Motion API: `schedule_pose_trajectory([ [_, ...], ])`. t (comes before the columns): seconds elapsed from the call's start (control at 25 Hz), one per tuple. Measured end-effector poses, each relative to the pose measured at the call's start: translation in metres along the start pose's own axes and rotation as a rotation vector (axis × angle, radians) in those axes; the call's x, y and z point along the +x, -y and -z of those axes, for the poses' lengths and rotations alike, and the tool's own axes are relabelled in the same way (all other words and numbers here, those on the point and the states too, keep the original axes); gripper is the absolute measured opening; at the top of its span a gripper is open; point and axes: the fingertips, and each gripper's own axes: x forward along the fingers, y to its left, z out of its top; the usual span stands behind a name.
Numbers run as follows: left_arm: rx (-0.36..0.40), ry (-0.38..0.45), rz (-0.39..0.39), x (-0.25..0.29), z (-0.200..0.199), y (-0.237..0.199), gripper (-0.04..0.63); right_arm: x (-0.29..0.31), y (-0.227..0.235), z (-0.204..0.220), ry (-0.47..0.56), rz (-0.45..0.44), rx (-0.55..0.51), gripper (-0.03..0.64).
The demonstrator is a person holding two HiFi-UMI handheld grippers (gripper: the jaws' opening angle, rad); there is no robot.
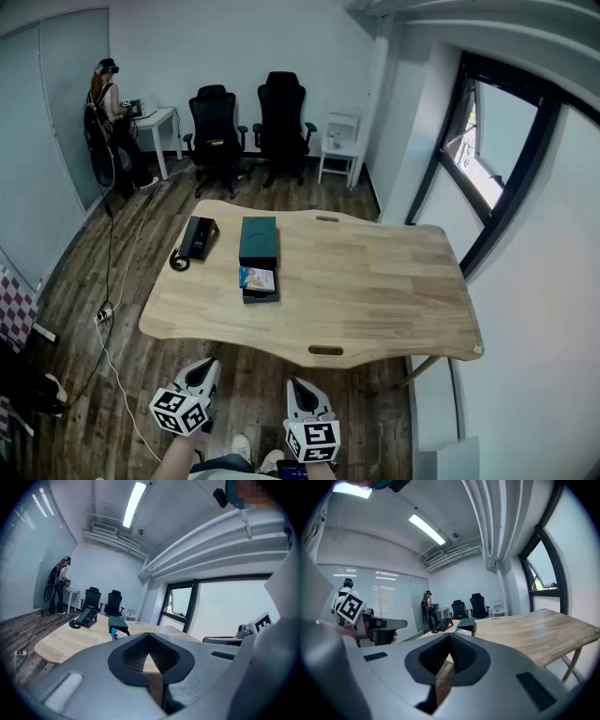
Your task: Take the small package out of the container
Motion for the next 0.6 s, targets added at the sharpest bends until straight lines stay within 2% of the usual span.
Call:
schedule_pose_trajectory([
  [0.6,-0.013,0.033,0.01,-0.015,-0.008,-0.002,0.002,-0.007,-0.007,-0.008,0.028,-0.012,0.006,0.003],
])
